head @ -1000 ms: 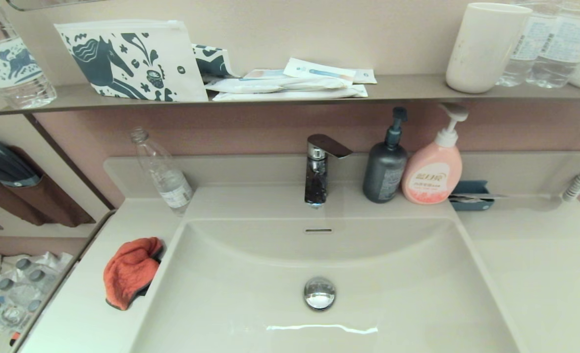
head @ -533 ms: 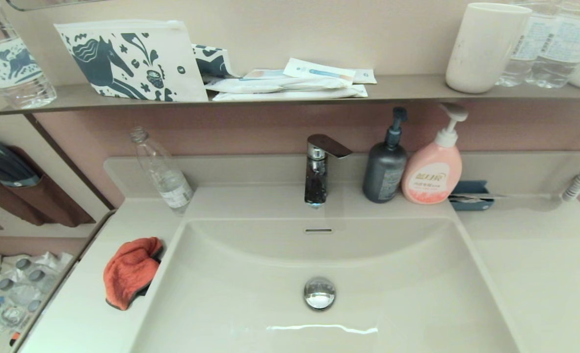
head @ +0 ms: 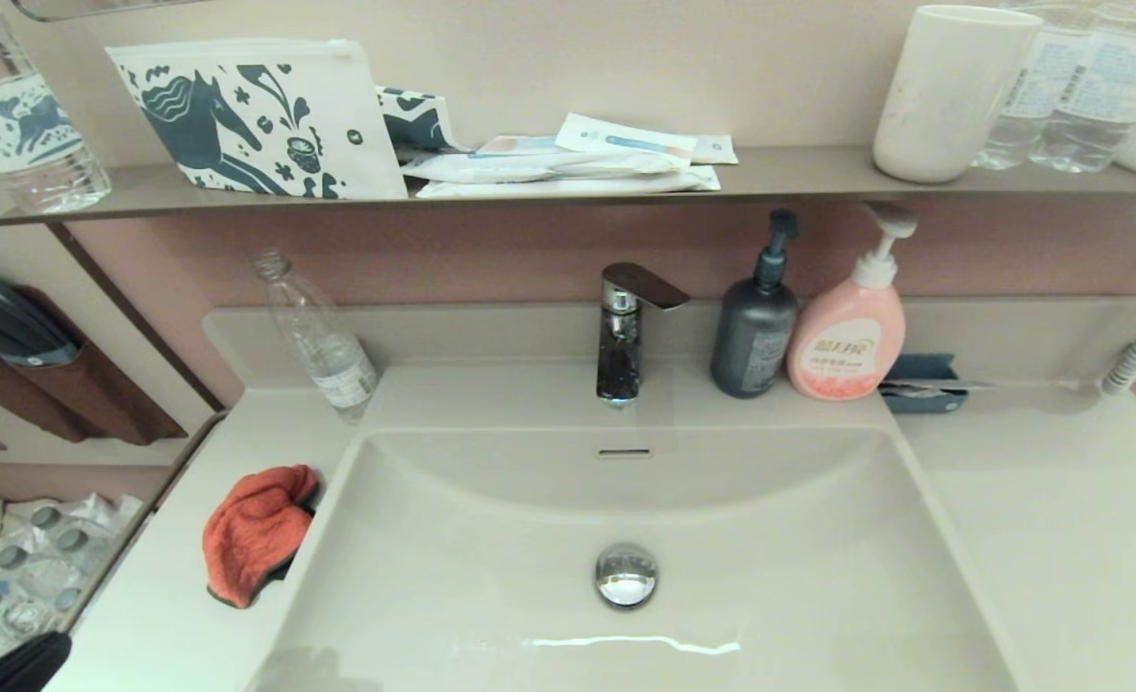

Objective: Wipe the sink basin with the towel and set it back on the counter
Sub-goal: Pick up the cloth

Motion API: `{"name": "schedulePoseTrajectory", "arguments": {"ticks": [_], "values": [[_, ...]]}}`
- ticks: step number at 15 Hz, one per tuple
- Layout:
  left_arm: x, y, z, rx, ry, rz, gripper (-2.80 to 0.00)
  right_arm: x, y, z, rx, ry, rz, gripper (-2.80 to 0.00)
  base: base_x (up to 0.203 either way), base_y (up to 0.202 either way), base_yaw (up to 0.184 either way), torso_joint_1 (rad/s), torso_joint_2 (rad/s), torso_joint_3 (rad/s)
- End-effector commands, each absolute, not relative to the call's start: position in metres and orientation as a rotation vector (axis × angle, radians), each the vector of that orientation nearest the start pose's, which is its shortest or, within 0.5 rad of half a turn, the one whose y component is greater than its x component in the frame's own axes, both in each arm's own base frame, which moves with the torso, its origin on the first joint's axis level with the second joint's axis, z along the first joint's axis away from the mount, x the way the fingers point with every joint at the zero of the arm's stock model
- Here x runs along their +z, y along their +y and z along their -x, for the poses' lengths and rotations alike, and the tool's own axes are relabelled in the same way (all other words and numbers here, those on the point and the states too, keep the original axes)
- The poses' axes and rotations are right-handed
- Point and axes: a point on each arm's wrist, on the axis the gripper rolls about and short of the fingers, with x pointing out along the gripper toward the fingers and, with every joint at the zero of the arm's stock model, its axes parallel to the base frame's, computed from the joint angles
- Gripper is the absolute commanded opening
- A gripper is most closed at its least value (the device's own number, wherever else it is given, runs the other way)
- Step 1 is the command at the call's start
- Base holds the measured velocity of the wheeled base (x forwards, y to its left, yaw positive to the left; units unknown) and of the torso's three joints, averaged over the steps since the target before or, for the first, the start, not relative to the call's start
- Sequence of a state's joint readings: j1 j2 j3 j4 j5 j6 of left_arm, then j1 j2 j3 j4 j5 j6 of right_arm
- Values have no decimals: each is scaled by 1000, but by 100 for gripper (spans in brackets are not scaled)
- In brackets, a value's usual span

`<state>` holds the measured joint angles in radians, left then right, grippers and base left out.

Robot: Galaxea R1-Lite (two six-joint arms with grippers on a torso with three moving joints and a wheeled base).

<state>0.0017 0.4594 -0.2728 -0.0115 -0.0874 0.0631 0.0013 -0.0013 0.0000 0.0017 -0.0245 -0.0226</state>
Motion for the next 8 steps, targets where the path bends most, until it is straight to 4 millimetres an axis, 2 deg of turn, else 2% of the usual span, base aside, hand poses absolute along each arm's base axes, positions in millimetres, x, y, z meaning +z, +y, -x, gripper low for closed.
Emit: {"name": "schedulePoseTrajectory", "arguments": {"ticks": [1, 4, 8], "values": [[158, -2, -50, -94, 351, -59, -280, 75, -1, 23, -23, 2, 23, -280, 0, 0, 0, 0, 0, 0], [150, -2, -78, -118, 510, -107, -280, 75, -1, 23, -23, 2, 23, -280, 0, 0, 0, 0, 0, 0], [149, 1, -118, -122, 654, -127, -280, 75, -1, 23, -23, 2, 23, -280, 0, 0, 0, 0, 0, 0]]}}
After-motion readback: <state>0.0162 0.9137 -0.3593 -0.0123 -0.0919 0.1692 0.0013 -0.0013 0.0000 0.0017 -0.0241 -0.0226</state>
